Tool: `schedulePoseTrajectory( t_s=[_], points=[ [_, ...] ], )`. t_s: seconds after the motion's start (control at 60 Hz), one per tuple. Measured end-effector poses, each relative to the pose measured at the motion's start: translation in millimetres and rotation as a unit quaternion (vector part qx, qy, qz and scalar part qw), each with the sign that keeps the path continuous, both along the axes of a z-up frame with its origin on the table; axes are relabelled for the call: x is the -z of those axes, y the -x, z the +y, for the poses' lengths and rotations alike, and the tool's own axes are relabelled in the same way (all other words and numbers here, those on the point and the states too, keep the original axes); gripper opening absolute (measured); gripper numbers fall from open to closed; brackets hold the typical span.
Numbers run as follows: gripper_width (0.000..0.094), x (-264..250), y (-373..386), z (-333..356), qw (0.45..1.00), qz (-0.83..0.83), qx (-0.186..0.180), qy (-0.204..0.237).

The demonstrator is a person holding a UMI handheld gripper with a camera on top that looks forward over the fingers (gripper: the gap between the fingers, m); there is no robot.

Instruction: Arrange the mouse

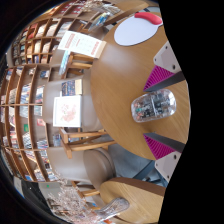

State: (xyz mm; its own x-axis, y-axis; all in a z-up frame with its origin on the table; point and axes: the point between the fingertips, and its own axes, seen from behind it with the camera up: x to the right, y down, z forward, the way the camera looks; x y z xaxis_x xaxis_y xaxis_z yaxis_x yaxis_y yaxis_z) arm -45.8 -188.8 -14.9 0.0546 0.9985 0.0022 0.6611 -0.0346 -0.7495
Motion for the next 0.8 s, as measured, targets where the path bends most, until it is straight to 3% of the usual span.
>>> schedulePoseTrajectory(
  t_s=[0.117, 0.15, 0.183, 0.25, 0.333, 0.517, 0.667, 0.8],
  points=[
    [0.079, 0, 3, -1, 1.0, 0.006, -0.01, -0.002],
    [0.0717, -1, 4, -1, 1.0, 0.007, -0.013, -0.003],
    [0.0482, -1, 6, 0, 1.0, 0.009, -0.014, -0.007],
    [0.0423, -1, 8, 1, 1.0, 0.006, -0.017, -0.021],
    [0.0403, -12, 7, 3, 0.999, 0.011, -0.026, -0.023],
    [0.0401, -86, 9, 45, 0.998, 0.062, -0.015, 0.001],
    [0.0404, -130, 24, 144, 0.995, 0.093, 0.023, -0.01],
    [0.0403, -116, 35, 252, 0.992, 0.088, 0.076, -0.053]
  ],
)
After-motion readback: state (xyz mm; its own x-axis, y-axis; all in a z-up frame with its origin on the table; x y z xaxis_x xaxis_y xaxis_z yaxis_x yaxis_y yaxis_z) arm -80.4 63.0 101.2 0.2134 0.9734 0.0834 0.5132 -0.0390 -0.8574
